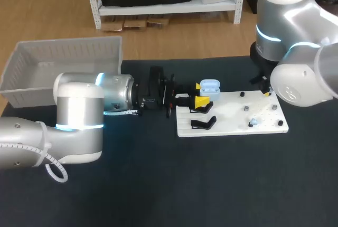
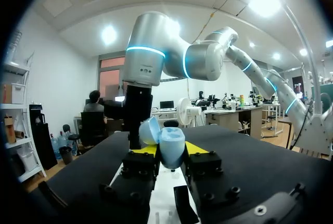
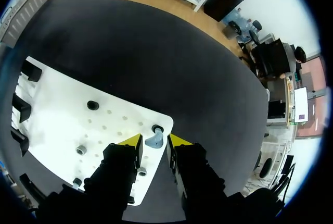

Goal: Pick up each earbud case from the left stands, insert the matching earbuds, close the lid, and place the case in the box.

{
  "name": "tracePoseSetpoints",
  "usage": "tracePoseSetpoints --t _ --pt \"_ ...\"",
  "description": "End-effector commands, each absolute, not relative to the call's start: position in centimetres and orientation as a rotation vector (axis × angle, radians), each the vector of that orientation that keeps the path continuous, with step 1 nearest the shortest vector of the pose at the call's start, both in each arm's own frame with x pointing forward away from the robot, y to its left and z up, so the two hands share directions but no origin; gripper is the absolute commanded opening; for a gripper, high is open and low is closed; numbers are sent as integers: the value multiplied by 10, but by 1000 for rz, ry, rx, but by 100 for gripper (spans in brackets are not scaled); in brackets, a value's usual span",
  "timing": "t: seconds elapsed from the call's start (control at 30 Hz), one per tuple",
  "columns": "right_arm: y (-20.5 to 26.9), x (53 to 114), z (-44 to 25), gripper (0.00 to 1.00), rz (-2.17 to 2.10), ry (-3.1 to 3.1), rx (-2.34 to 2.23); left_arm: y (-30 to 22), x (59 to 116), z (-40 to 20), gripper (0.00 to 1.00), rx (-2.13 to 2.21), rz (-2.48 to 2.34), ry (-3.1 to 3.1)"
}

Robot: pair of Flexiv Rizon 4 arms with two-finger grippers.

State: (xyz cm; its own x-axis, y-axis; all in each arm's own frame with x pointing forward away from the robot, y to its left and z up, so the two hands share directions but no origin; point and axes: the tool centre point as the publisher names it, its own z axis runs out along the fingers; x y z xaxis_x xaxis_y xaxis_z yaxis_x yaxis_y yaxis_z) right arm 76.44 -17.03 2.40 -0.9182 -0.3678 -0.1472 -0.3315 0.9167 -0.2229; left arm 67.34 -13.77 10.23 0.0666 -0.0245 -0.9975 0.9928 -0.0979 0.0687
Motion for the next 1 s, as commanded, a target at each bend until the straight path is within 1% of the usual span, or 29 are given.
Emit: tracePoseSetpoints --t 0.03,0.07,0.1,0.13,0.2,0.4,0.63,0.83,1.0 --pt "-170 764 23 27 -297 2889 -528 -138 673 101 0 1293 -1238 1091" --pt "-170 764 22 25 -298 2888 -527 -138 673 101 0 1293 -1238 1091" --pt "-170 763 22 20 -301 2887 -527 -138 673 101 0 1293 -1238 1091" --pt "-170 763 22 11 -304 2887 -525 -138 673 101 0 1293 -1238 1091" --pt "-171 762 22 0 -315 2887 -518 -138 673 101 0 1293 -1238 1091" --pt "-174 761 28 0 -333 2873 -502 -138 673 101 0 1293 -1238 1091" --pt "-174 752 55 0 -338 2849 -477 -138 673 101 0 1293 -1238 1091" --pt "-173 731 87 0 -348 2833 -487 -138 673 101 0 1293 -1238 1091" --pt "-164 702 127 0 -432 2813 -473 -138 673 101 0 1293 -1238 1091"
